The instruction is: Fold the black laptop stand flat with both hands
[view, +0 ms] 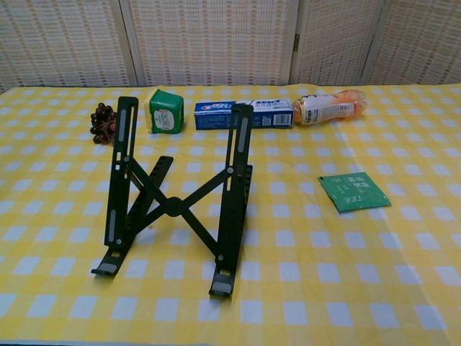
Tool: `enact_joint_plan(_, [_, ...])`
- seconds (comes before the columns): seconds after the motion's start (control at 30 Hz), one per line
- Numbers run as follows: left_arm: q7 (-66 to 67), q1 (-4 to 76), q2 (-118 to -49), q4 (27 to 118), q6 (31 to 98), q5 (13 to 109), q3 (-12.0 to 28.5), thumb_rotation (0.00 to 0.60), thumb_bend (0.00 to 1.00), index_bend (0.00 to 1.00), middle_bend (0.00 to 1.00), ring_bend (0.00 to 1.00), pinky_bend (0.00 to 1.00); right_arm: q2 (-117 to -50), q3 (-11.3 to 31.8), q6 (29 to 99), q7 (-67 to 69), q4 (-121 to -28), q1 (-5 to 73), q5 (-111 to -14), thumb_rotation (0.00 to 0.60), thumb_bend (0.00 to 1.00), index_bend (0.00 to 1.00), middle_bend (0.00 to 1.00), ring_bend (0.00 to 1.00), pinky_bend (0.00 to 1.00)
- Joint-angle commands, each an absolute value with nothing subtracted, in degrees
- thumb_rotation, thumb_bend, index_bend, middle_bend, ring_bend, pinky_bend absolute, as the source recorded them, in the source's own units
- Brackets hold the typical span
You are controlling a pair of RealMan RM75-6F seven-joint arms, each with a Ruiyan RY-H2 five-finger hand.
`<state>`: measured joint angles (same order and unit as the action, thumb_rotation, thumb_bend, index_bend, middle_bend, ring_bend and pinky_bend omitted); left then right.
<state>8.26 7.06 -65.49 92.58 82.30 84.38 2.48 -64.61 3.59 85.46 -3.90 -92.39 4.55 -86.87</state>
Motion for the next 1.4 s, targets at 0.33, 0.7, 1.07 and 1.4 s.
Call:
enact_joint_plan(0.33, [6.09,8.1,-66.18,91.86,81.57,85.06,2.7,0.6,0.19,0.03,0.01,0.0,0.0,-64.4,3.47,85.18,-2.8,-92.59,4.76,-87.28,0.6,0.32,0.0,0.0,0.0,0.0])
enact_joint_plan(0.7, [-6.92,14.43,-63.61,93.02,74.1,88.97,3.18,0.6,0.2,0.06,0.08,0.04,0.0,-63.52,3.31,85.37,-1.15,-93.04,5.06,-88.64,0.6,0.32,0.0,0.0,0.0,0.0])
enact_joint_plan(1.07, [-32.81,27.43,-63.82,90.2,56.88,88.73,5.29,0.6,0.15,0.04,0.09,0.06,0.04,-62.48,3.0,84.54,-0.11,-93.69,5.93,-89.98,0.6,0.32,0.0,0.0,0.0,0.0])
enact_joint_plan(1.4, [-51.2,37.39,-68.29,84.65,42.78,86.76,5.97,0.6,0.15,0.01,0.09,0.05,0.04,-62.76,2.84,83.84,0.27,-93.53,6.39,-89.96,0.6,0.32,0.0,0.0,0.0,0.0])
